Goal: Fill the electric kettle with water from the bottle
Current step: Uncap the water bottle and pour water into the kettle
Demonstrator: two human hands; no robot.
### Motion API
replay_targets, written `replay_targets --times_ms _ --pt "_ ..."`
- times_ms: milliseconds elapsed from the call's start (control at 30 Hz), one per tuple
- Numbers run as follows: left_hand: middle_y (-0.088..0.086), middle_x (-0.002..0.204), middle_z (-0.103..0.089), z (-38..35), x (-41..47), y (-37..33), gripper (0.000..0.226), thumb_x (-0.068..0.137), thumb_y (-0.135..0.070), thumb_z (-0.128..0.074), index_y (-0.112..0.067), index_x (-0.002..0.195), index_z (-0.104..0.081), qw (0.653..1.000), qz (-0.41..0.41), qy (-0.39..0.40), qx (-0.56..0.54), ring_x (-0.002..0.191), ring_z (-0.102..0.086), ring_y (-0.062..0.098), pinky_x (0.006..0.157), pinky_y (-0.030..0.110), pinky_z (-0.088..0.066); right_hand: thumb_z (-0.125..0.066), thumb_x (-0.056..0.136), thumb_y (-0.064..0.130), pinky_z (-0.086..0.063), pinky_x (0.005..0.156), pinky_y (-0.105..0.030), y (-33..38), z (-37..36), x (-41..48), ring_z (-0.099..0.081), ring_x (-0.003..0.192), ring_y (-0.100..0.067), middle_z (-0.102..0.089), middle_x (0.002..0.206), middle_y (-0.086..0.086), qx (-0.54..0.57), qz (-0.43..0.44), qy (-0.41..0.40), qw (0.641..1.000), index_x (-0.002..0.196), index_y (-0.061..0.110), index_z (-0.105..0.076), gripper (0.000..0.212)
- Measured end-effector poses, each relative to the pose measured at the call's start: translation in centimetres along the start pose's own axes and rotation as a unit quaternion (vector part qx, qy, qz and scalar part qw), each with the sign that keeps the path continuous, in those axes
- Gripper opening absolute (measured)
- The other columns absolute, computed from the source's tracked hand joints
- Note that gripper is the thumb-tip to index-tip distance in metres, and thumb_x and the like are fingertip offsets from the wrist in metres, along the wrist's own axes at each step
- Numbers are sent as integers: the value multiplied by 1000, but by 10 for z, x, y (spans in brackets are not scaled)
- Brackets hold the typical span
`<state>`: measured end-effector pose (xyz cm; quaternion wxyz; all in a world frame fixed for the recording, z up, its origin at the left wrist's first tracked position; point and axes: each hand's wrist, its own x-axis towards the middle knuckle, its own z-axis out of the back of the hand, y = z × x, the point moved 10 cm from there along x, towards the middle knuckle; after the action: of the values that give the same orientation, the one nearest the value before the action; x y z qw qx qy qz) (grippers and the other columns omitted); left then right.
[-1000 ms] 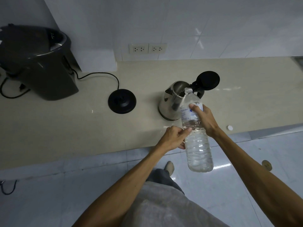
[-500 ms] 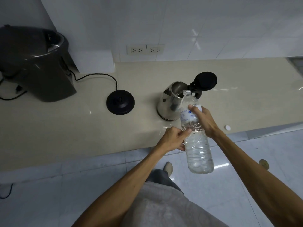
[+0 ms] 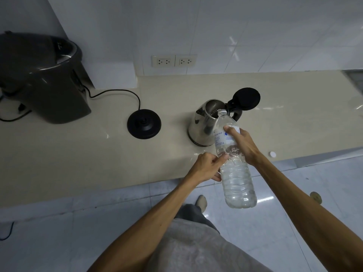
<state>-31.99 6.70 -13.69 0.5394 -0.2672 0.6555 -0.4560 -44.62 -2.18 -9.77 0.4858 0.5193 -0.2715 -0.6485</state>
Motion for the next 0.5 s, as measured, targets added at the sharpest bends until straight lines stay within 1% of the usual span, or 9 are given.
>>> replay_targets --times_ms 133,233,300,400,500 --pt "24 100 -79 -1 1 0 56 104 -45 -60 10 109 -70 1000 2 4 1 83 -81 40 80 53 -66 -65 81 59 -60 69 -39 1 -1 1 -74 75 -29 -75 89 -13 -10 -4 3 1000 110 7 -65 59" --pt "20 94 -79 0 0 -1 57 105 -45 -59 10 110 -69 1000 5 5 4 84 -80 42 80 53 -66 -64 83 58 -57 66 -36 1 -1 1 -73 74 -28 -75 91 -15 -10 -11 4 1000 112 5 -65 60" --pt "18 90 -77 0 0 -3 57 105 -45 -59 11 110 -69 1000 4 6 6 84 -80 42 80 53 -66 -64 88 54 -57 66 -36 0 0 1 -73 73 -28 -75 90 -16 -10 -14 5 1000 112 4 -65 56" --pt "23 95 -78 0 -1 -4 57 105 -45 -59 11 110 -69 1000 2 4 8 83 -80 42 78 52 -67 -62 93 49 -57 68 -36 1 -1 0 -73 73 -29 -75 89 -15 -11 -14 6 1000 109 5 -66 47" --pt "24 95 -79 -1 -1 -5 58 105 -46 -58 11 110 -69 1000 0 7 12 83 -80 41 77 48 -67 -62 94 49 -58 71 -38 2 -1 -1 -73 75 -30 -75 90 -15 -11 -13 4 1000 109 5 -66 47"
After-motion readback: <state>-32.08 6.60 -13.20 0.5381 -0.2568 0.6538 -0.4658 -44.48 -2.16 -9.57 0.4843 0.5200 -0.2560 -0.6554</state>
